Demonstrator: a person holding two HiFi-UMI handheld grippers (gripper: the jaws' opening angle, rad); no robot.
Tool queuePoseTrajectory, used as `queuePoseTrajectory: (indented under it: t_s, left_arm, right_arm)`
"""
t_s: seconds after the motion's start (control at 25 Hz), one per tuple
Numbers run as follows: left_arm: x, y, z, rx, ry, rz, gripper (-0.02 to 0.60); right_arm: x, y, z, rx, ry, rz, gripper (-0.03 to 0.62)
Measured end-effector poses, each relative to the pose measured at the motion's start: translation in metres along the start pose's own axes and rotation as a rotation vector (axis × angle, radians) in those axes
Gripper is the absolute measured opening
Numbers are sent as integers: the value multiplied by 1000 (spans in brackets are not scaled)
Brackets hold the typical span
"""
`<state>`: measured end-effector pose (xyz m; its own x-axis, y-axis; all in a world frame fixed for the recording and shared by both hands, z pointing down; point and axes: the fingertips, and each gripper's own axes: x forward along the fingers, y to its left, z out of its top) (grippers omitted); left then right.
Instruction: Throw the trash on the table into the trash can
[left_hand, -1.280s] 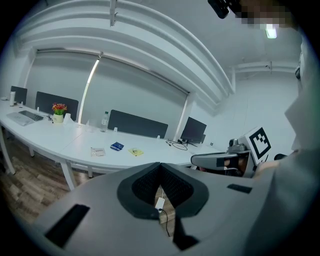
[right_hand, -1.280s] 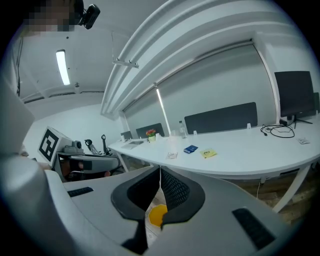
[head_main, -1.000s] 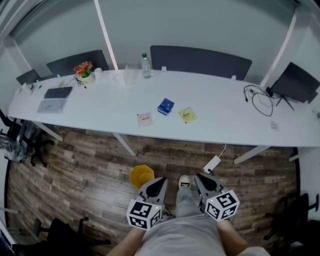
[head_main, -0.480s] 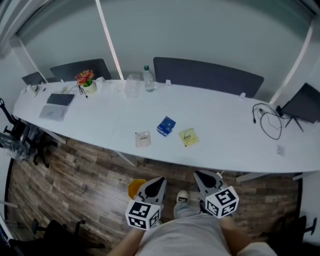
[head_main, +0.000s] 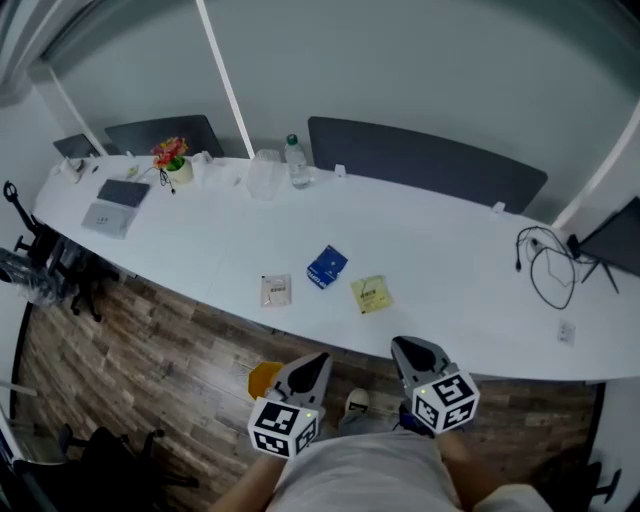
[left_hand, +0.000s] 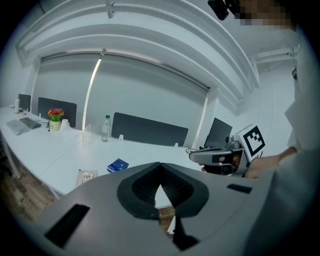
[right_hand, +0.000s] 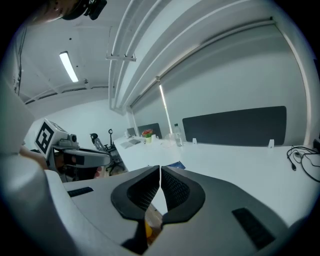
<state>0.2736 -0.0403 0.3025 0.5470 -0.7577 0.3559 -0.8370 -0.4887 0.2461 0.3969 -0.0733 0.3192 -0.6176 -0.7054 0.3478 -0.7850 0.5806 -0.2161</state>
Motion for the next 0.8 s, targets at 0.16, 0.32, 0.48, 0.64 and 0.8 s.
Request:
queuePoseTrajectory:
  t_s: [0.16, 0.32, 0.48, 0.64, 0.8]
  left_arm:
    - [12, 0, 4, 7, 12, -7, 2]
    - [21, 8, 10, 9, 12, -12, 2]
    - [26, 19, 13, 6, 27, -30, 2]
    - [31, 26, 17, 1, 44, -55, 2]
    - [39, 34, 20, -1, 51, -72, 2]
  right_arm:
    - [2, -10, 0, 11, 2, -17, 32]
    - [7, -18, -3, 29, 11, -38, 32]
    - [12, -23, -1, 53, 14, -71, 32]
    - [19, -28, 3, 76, 19, -106, 32]
    - [28, -32, 4, 77, 25, -121, 32]
